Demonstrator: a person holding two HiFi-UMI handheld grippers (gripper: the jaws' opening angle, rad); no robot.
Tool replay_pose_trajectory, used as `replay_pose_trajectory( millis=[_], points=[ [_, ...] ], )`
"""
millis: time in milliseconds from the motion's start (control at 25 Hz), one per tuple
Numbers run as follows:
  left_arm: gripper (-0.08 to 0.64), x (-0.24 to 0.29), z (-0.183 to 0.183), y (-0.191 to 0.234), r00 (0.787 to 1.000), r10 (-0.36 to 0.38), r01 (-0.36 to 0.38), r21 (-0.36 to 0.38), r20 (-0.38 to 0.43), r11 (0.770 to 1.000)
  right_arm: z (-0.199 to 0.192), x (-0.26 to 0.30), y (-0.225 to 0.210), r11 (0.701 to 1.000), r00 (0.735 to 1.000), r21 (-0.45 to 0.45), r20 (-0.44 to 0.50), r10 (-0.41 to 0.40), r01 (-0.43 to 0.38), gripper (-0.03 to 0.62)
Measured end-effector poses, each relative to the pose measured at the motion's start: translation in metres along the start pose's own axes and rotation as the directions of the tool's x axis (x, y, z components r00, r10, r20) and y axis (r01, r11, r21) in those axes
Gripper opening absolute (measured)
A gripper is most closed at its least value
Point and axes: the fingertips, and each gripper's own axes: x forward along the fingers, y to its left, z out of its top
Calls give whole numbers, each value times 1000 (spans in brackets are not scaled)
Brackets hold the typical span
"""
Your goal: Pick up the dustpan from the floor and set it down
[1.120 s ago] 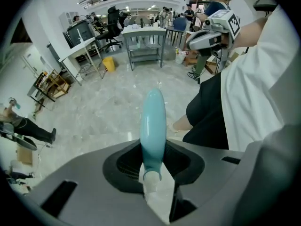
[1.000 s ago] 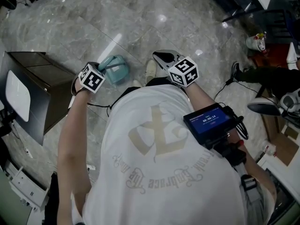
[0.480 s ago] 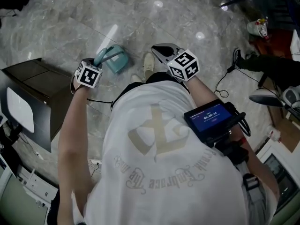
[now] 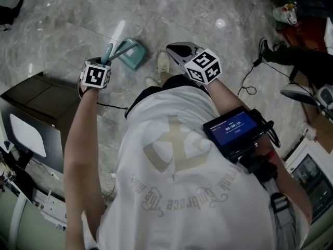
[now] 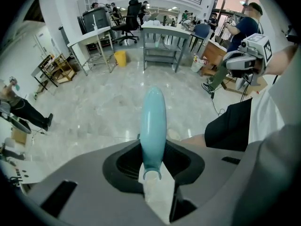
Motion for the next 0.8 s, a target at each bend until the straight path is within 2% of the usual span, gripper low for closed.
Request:
replay_pose_trajectory(
  millis=[200,480,800],
  points=[
    [124,8,17,2,1000,6,-6,-11,-11,1000,4,-3,-5,1000,1000,13,9,-15,15,15],
    [124,22,32,10,999,8,-11,-84,-38,996,4,-8,-12,998,999,39,17,-43,42,15],
    [124,36,30,17,998,0,-8,-122,-69,993,2,-11,-17,996,998,59,14,-61,60,15]
  ],
)
